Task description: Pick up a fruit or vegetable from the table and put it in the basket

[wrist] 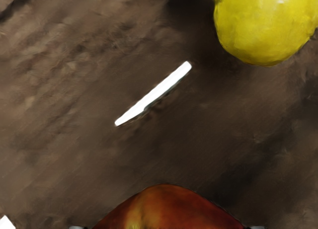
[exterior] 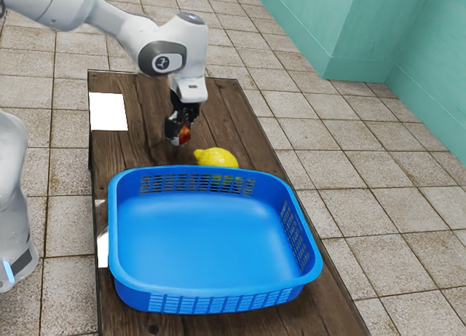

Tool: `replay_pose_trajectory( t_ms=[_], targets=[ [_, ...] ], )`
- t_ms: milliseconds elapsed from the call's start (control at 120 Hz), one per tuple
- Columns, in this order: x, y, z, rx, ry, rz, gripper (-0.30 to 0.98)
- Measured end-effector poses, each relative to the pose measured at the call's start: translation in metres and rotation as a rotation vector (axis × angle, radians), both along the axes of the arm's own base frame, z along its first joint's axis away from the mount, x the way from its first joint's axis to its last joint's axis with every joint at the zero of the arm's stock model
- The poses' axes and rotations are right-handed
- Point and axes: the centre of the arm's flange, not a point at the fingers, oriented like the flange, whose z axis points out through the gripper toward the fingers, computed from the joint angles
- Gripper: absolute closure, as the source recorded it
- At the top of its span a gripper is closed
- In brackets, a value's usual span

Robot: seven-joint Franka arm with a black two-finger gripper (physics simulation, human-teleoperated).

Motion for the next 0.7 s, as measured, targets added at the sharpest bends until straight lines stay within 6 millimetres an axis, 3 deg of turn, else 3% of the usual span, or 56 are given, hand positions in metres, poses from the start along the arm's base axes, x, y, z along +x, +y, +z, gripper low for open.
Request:
replay_pose_trajectory(
  t_ms=[33, 67, 100, 142, 225, 267, 300, 350, 425, 600, 700],
  targets=[
    [0.006, -0.023, 0.027, 0.023, -0.030, -0.043, 0.34],
    [0.012, -0.058, 0.055, 0.055, -0.061, -0.106, 0.34],
    [0.015, -0.101, 0.080, 0.087, -0.086, -0.177, 0.34],
    [0.013, -0.171, 0.103, 0.116, -0.110, -0.285, 0.34],
    [-0.013, -0.292, 0.111, 0.141, -0.104, -0.464, 0.34],
    [-0.028, -0.336, 0.104, 0.143, -0.087, -0.527, 0.34],
    [-0.038, -0.359, 0.098, 0.140, -0.070, -0.557, 0.34],
    [-0.048, -0.380, 0.091, 0.134, -0.049, -0.579, 0.34],
    [-0.051, -0.391, 0.087, 0.117, -0.026, -0.576, 0.21],
    [-0.049, -0.391, 0.085, 0.094, 0.005, -0.534, 0.06],
    [-0.037, -0.380, 0.094, 0.083, -0.005, -0.487, 0.03]
  ],
)
